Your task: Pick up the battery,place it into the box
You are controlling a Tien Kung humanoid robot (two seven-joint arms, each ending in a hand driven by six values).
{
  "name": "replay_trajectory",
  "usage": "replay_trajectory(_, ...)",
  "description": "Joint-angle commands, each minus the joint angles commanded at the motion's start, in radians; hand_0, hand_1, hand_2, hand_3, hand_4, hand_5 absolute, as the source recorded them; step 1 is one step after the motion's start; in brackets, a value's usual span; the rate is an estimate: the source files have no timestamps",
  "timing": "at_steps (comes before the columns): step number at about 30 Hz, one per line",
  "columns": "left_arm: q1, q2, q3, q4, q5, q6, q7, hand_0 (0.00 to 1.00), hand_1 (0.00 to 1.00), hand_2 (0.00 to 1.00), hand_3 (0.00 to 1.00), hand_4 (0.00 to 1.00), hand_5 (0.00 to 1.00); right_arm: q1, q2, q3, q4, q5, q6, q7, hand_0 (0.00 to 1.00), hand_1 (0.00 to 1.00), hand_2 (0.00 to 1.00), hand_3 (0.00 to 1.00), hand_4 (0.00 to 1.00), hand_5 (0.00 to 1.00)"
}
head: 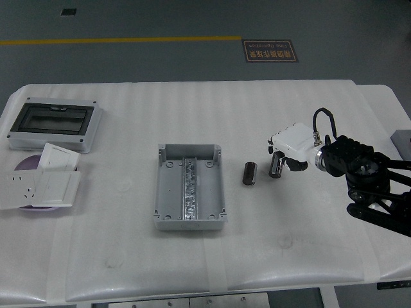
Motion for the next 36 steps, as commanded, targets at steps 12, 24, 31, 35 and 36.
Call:
replay_trajectory(12, 0.000, 0.000, -0.009, 0.000, 0.013, -0.002, 0.001, 0.650, 0.667, 0.601, 0.633, 0.626, 0.013, -0.038, -0.006, 0.168, 0.020, 0.159, 0.033, 0.030, 0.611, 0.597, 0.609, 0.656, 0.137, 0.002)
replay_trajectory(24, 0.003, 0.000, -0.015, 0.001, 0.024, -0.005, 0.003, 0.649, 0.666, 0.601, 0.633, 0.625, 0.013, -0.086, 0.036, 0.279, -0.039, 0.410, 0.140, -0.025, 0.629, 0.651, 0.739, 0.745, 0.468, 0.076)
replay_trajectory(31, 0.000, -0.001, -0.013, 0.001, 0.023, -0.005, 0.002, 0.649, 0.667, 0.601, 0.632, 0.625, 0.013, -0.100, 0.068, 0.281, -0.080, 0.403, 0.199, -0.068, 0.694, 0.779, 0.998, 0.998, 0.816, 0.183)
replay_trajectory(35, 0.000, -0.001, -0.013, 0.001, 0.023, -0.005, 0.002, 0.649, 0.667, 0.601, 0.632, 0.625, 0.013, -0.103, 0.076, 0.281, -0.089, 0.392, 0.216, -0.083, 0.694, 0.779, 0.998, 0.998, 0.816, 0.183)
replay_trajectory(36, 0.000, -0.001, -0.011, 0.001, 0.021, -0.004, 0.002, 0.649, 0.667, 0.601, 0.632, 0.625, 0.013, -0.104, 0.078, 0.280, -0.092, 0.389, 0.220, -0.087, 0.694, 0.779, 0.998, 0.998, 0.816, 0.183)
